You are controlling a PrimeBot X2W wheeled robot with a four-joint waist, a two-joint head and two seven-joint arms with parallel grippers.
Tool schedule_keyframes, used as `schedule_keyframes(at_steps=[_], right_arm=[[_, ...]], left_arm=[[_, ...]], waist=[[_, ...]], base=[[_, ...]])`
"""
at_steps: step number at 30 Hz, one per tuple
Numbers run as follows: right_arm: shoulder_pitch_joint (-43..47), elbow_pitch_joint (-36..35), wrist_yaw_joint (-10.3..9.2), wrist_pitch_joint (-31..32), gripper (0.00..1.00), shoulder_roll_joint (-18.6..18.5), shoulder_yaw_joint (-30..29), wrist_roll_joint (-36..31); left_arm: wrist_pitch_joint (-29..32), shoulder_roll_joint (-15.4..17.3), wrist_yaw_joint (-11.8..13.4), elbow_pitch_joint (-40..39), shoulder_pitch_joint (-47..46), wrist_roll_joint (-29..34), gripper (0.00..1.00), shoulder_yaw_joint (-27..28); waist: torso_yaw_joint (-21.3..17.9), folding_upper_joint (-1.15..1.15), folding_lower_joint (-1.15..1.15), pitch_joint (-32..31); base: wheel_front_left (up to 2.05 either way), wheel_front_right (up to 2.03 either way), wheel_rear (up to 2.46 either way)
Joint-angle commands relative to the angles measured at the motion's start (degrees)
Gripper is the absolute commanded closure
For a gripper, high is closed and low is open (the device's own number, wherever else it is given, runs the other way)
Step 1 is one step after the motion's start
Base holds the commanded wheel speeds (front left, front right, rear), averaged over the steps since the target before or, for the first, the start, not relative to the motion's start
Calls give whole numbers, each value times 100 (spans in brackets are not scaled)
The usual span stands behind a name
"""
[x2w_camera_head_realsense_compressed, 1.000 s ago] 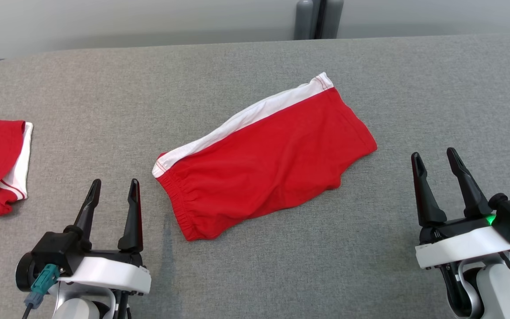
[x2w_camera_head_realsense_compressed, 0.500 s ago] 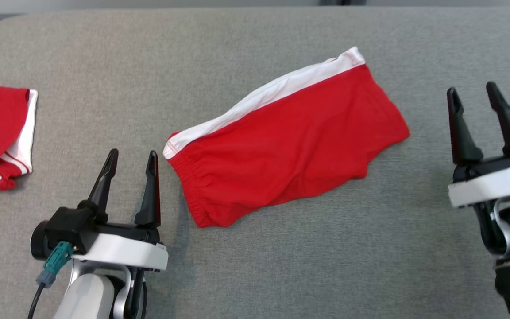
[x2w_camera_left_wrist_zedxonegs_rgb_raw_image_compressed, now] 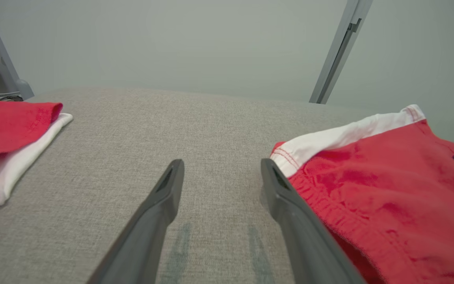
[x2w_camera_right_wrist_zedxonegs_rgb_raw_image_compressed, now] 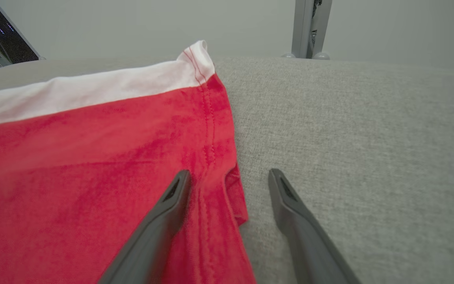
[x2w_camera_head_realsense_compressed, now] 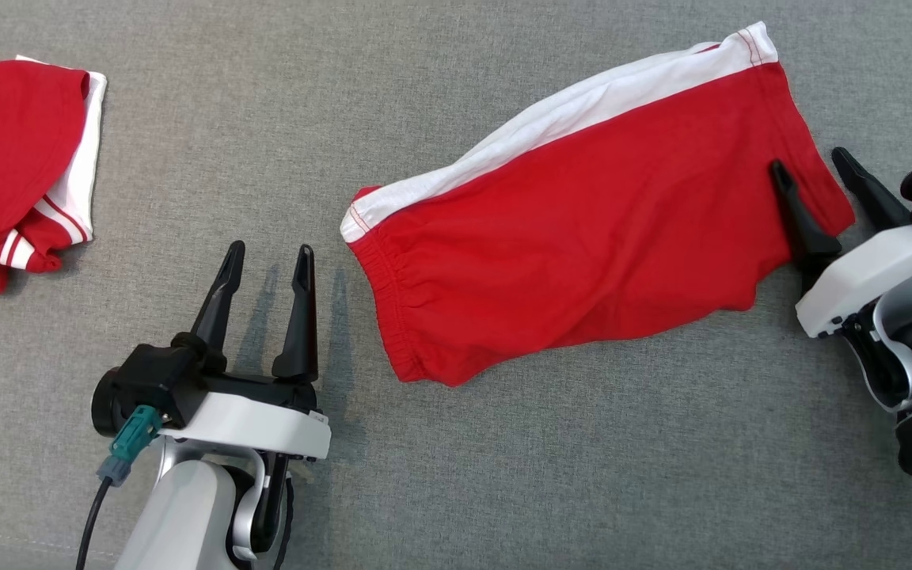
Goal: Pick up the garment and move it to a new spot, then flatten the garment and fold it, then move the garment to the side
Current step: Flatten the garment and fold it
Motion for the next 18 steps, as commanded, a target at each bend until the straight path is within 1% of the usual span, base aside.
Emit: schedule_keyframes(at_steps=[1,5,6,7,8,10,13,18], right_arm=[[-26,188,2,188,0,-29,160,82],[-118,340,9,623,0,15,511,312],[-127,359,10,726,51,15,606,379],[-149,339,10,740,71,18,665,454],[-171,333,10,785,100,25,699,539],[-185,349,10,844,100,3,754,585],[-192,310,7,745,100,-26,793,776],[41,235,6,444,100,11,735,1077]], left_arm=[[-35,-6,-22,50,-126,1,0,16],[-48,-34,-55,143,-177,37,0,11],[-49,-39,-62,164,-190,45,0,12],[-51,-41,-79,179,-208,58,0,7],[-54,-47,-86,189,-223,62,0,8],[-55,-50,-93,201,-232,72,0,12],[-58,-53,-104,209,-237,125,0,26],[-60,-57,-66,184,-85,163,0,106]], waist=[[19,0,0,39],[-17,0,0,18],[-27,0,0,6],[-38,0,0,-12],[-47,0,0,-26],[-55,0,0,-45],[-82,0,0,-97],[-147,0,0,-238]], base=[[0,0,0],[0,0,0],[0,0,0],[0,0,0],[0,0,0],[0,0,0],[0,0,0],[0,0,0]])
